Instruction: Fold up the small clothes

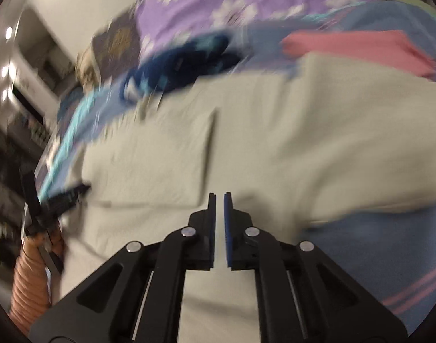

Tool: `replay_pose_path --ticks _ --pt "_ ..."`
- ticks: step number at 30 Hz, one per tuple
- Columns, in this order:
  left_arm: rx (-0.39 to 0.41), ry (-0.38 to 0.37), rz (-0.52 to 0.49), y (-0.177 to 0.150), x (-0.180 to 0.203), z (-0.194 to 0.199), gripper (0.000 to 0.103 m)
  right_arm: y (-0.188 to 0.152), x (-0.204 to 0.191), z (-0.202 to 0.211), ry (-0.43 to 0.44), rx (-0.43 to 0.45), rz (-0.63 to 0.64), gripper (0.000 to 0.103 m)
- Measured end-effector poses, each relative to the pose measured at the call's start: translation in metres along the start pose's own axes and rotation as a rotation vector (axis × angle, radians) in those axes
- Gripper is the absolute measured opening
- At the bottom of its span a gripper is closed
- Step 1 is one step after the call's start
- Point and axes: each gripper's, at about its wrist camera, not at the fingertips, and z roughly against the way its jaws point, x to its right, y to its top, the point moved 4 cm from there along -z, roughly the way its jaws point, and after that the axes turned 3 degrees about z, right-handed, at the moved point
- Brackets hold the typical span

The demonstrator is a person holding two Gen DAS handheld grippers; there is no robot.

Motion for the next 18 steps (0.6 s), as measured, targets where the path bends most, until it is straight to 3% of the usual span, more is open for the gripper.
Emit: replay_pose_path --ticks 3,5,8,11,14,17,18 --pt "0.001 0.013 -0.011 0.000 0.002 0.003 0.035 0.024 0.083 0.068 -0.141 0.173 -0.193 0.018" --pt "0.002 0.013 -0.007 0.000 0.002 0.004 0.035 0.030 0.140 0.109 -0.213 0.259 -0.348 0.019" --pt "0.004 0.006 0.002 0.000 0.000 0.004 0.036 0.028 0.219 0.161 -0.257 0.347 -0.562 0.025" --pt "0.006 0.014 -0.003 0.000 0.001 0.004 0.036 0.020 0.264 0.176 -0.285 0.360 -0.686 0.035" --pt "0.008 0.029 -0.015 -0.001 0.003 0.004 0.036 0.020 0.287 0.173 -0.213 0.372 -0.771 0.039" --pt "0.010 0.033 -0.017 -0.001 0.003 0.004 0.036 0.024 0.302 0.165 -0.223 0.372 -0.815 0.038" --pt "0.011 0.031 -0.016 -0.001 0.003 0.004 0.036 0.025 0.306 0.161 -0.243 0.369 -0.831 0.031"
